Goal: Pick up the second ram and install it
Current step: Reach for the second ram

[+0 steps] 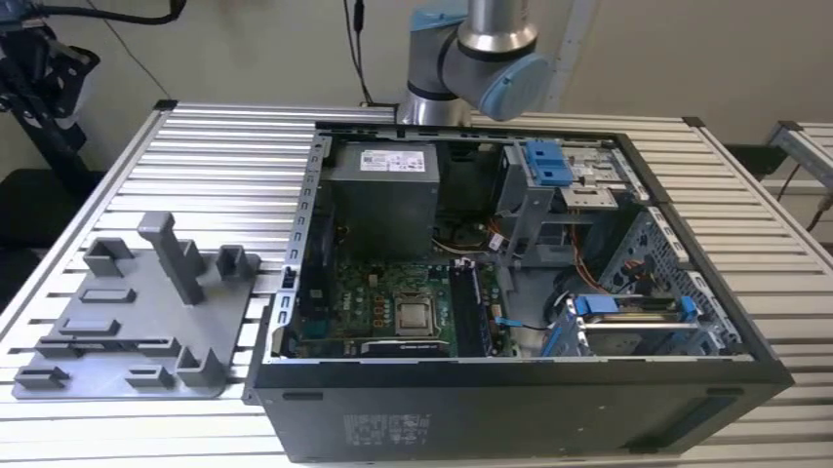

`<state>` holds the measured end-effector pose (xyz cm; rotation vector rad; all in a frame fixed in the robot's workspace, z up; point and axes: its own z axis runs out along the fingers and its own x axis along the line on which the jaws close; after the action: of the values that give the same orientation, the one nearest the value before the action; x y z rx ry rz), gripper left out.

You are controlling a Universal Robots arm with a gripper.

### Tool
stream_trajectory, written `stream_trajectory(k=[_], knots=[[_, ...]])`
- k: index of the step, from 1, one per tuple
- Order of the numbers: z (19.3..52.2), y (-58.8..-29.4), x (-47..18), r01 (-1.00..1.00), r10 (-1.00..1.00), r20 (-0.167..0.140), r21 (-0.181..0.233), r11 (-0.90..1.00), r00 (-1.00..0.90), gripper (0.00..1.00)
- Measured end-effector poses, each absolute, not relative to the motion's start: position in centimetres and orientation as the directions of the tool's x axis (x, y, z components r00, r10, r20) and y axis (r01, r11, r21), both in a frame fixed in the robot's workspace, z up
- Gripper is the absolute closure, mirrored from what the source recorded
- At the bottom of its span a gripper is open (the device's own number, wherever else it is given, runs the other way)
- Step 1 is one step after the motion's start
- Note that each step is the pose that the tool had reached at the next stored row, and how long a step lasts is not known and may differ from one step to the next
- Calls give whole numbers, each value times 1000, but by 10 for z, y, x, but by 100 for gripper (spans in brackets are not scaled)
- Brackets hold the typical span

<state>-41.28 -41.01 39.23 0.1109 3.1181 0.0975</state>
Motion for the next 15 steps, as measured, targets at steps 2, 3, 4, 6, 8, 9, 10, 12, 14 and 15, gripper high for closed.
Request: stream_trajectory(k=[2, 3, 4, 6, 8, 9, 10, 12, 14, 15], knots=[[392, -414, -413, 70, 72, -18, 63, 996, -997, 89], [392, -416, -413, 70, 72, -18, 63, 996, -997, 89], [392, -418, -413, 70, 71, -18, 63, 996, -997, 89], [392, -421, -413, 70, 71, -18, 63, 996, -997, 89], [391, -427, -413, 70, 72, -18, 63, 996, -997, 89], [391, -430, -413, 70, 72, -18, 63, 996, -997, 89], [391, -433, -413, 70, 72, -18, 63, 996, -997, 89], [391, -439, -413, 70, 72, -18, 63, 996, -997, 89], [390, -444, -413, 70, 71, -18, 63, 996, -997, 89], [390, -447, -413, 70, 71, -18, 63, 996, -997, 89]])
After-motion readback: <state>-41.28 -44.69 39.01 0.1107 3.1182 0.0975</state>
